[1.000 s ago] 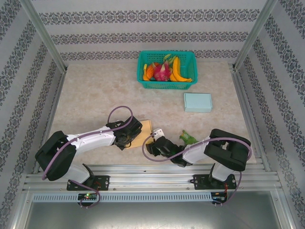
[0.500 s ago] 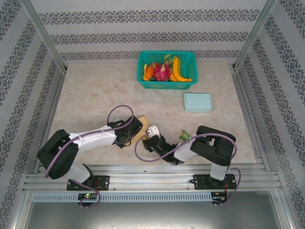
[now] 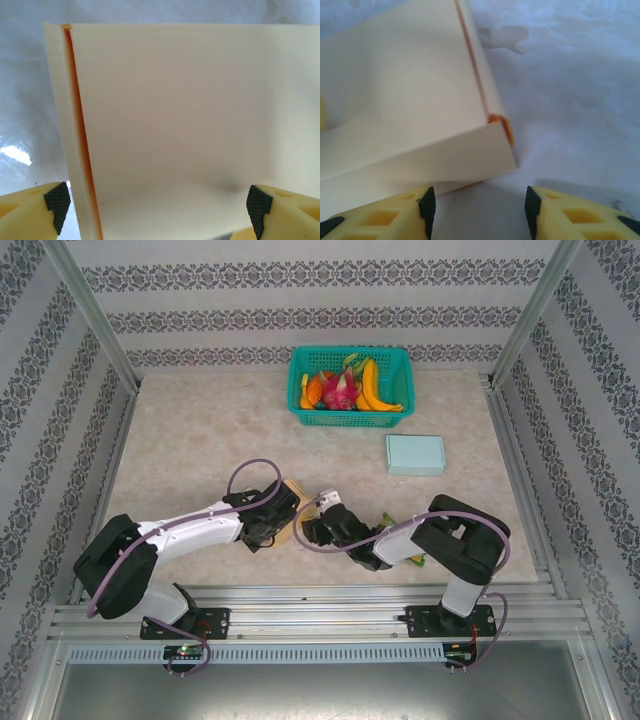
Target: Fold the paper box
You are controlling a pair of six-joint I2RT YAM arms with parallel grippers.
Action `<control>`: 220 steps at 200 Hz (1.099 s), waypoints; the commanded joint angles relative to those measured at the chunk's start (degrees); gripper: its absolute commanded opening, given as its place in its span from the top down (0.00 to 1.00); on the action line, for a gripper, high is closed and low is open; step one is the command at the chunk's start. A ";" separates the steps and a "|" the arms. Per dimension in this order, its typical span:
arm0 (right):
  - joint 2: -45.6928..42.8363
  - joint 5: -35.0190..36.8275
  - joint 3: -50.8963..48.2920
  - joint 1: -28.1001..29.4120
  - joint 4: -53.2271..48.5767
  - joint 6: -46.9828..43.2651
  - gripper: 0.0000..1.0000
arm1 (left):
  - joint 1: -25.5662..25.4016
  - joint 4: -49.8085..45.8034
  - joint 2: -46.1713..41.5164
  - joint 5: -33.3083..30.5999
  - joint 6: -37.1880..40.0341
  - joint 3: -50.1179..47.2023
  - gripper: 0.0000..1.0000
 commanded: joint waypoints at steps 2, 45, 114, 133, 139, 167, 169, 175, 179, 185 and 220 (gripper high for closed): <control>-3.69 -7.41 -1.78 -1.63 -7.06 5.68 0.49 | -0.57 -4.50 -3.63 -2.40 3.31 2.98 0.06; -11.85 -10.59 -3.17 -3.35 -12.74 12.53 0.68 | 0.17 -2.54 -7.18 -11.98 13.27 4.12 0.03; -9.76 -23.47 1.12 -10.80 -14.83 18.00 1.00 | 18.24 33.71 -3.38 9.53 44.74 -3.75 0.01; -5.97 -24.60 2.78 -11.08 -12.67 19.07 1.00 | 20.19 37.39 1.39 14.56 45.99 -2.46 0.02; -4.88 -24.84 3.31 -11.21 -12.32 19.30 1.00 | 20.78 38.41 2.77 16.09 45.97 -2.19 0.02; -0.79 -25.16 4.93 -11.68 -10.67 20.09 1.00 | 21.38 43.04 7.35 20.37 45.44 -2.43 0.04; -0.55 -25.26 4.95 -11.73 -10.53 20.17 1.00 | 21.39 43.51 7.55 20.74 45.47 -2.51 0.04; 0.11 -25.43 5.20 -12.04 -10.15 20.32 1.00 | 21.40 44.95 8.22 21.99 45.42 -2.83 0.04; 0.55 -25.41 5.33 -12.24 -10.01 20.39 1.00 | 21.38 45.76 8.68 22.98 45.25 -2.86 0.05; 1.13 -25.70 5.50 -12.64 -9.75 20.46 1.00 | 21.40 46.57 9.38 24.25 45.02 -2.97 0.05; 3.66 -26.28 6.12 -14.57 -8.17 21.07 1.00 | 20.25 49.59 12.83 29.19 43.25 -3.23 0.08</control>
